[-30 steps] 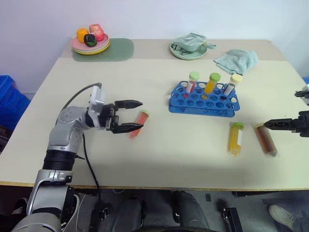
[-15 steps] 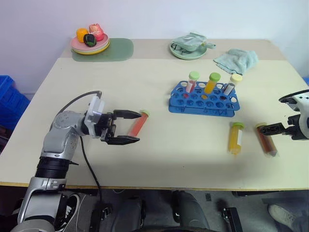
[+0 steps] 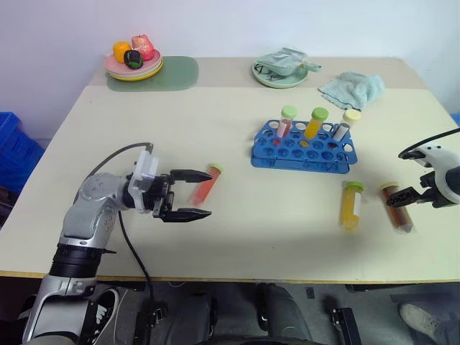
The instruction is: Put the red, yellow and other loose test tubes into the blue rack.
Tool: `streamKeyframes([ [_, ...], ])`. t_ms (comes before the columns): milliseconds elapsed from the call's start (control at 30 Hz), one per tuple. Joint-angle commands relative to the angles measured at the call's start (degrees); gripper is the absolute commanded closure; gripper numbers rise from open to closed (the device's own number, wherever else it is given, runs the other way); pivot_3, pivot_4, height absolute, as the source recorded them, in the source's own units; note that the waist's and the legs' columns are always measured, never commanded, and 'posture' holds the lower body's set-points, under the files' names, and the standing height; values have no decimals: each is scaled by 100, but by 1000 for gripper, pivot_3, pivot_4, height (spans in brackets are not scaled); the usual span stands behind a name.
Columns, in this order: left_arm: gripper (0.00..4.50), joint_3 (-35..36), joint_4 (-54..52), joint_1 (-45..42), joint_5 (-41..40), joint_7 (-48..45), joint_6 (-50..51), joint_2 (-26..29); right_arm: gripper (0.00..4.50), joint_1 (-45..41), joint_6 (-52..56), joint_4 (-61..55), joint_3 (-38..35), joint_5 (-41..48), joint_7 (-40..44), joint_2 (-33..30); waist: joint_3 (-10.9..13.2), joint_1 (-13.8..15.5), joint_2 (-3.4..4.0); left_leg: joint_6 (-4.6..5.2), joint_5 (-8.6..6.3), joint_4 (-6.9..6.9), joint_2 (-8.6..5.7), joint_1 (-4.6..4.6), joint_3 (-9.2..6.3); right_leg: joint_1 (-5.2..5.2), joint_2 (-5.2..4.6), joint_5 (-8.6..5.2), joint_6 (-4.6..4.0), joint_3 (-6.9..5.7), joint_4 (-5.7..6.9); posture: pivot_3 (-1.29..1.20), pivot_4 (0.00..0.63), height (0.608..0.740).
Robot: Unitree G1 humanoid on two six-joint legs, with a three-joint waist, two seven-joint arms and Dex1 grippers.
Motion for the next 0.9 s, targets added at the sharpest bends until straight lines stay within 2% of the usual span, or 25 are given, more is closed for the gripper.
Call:
streamKeyframes([
  [33,432,144,-325,64,-169,121,86,59,0,-328,-254,393,170,-400,195,116,0,1,0,0,0,0,0,0,1,0,0,0,0,0,0,0,150,740],
  [333,432,245,-725,297,-266,369,233,155,0,-553,-438,1272,107,-828,306,632,0,13,1,-1,0,0,-1,-2,1,-1,-1,0,0,0,1,0,150,740],
  [900,432,243,-821,255,-308,553,266,260,0,-334,-370,1350,-109,-1076,307,872,1,11,3,-1,0,0,-2,-1,2,-2,-2,0,0,0,4,0,150,740],
])
